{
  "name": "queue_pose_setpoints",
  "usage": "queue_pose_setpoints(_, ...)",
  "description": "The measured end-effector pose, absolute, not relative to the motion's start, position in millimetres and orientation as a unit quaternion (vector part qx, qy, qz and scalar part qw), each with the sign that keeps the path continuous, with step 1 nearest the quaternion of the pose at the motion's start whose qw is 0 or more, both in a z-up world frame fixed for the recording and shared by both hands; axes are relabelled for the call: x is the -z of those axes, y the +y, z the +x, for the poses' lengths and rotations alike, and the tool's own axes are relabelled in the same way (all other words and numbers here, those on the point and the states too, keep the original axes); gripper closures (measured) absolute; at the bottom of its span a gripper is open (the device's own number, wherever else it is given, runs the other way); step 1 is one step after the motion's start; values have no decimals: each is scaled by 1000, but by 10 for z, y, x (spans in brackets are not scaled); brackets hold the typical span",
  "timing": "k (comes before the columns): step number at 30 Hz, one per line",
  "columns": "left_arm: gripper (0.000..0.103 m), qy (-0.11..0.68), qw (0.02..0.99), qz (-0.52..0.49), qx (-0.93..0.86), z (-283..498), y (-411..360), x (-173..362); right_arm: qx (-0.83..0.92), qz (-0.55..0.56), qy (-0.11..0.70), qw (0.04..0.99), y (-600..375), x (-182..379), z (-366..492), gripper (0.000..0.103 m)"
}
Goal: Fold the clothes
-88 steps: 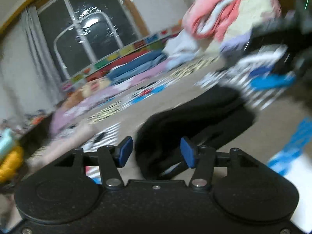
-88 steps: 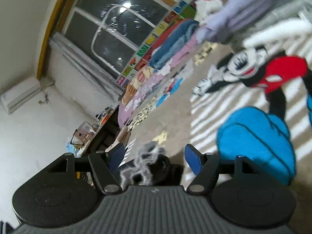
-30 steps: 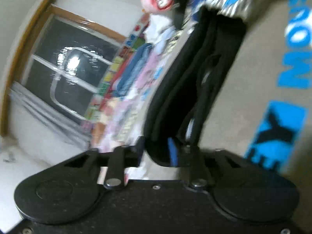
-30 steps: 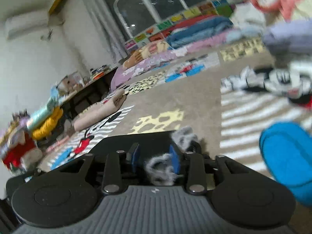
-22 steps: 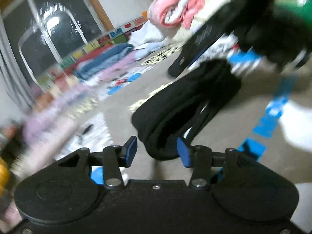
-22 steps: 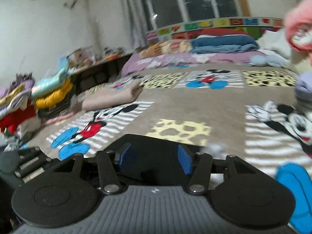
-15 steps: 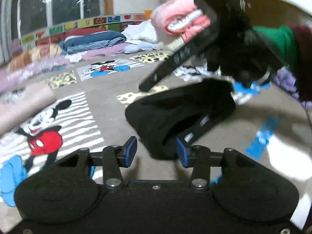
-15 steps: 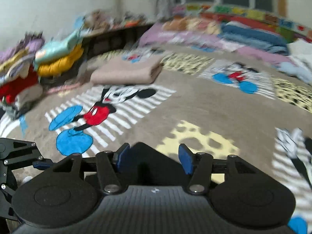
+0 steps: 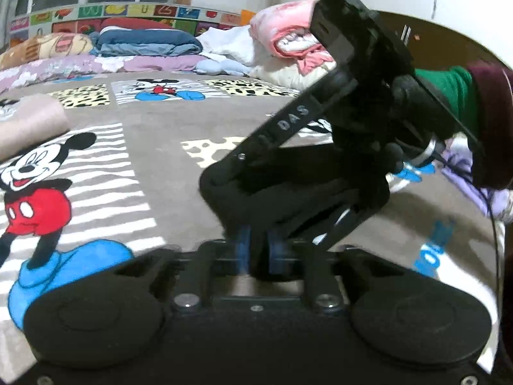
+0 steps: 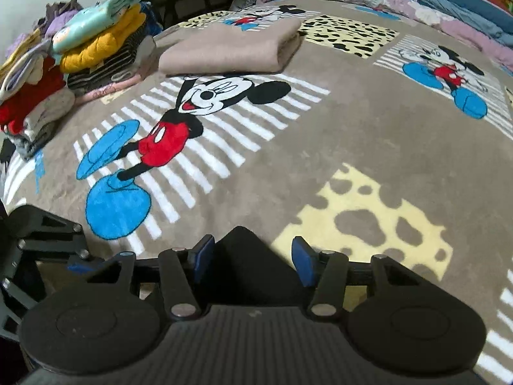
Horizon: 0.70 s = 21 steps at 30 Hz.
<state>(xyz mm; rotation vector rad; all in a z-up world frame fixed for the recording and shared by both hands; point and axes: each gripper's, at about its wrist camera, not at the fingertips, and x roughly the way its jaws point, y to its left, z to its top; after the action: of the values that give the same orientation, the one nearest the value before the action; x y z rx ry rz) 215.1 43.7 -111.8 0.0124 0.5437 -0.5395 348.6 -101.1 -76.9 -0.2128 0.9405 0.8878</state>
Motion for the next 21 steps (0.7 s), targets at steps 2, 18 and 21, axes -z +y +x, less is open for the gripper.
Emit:
queue_pose_setpoints(2,101,250,927,77,268,1987,306,1076,-409,-98,439,794,-1003,799,3481,59)
queue_pose_setpoints(18,103,230,905,163,319,1594,215,1050,-340,-98,452,819,-1009,1051,3522,41)
queue_pose_setpoints(21,103,239,924,143,262,1767,375,1075,-348,-99,446,818,-1022,1021,3488,43)
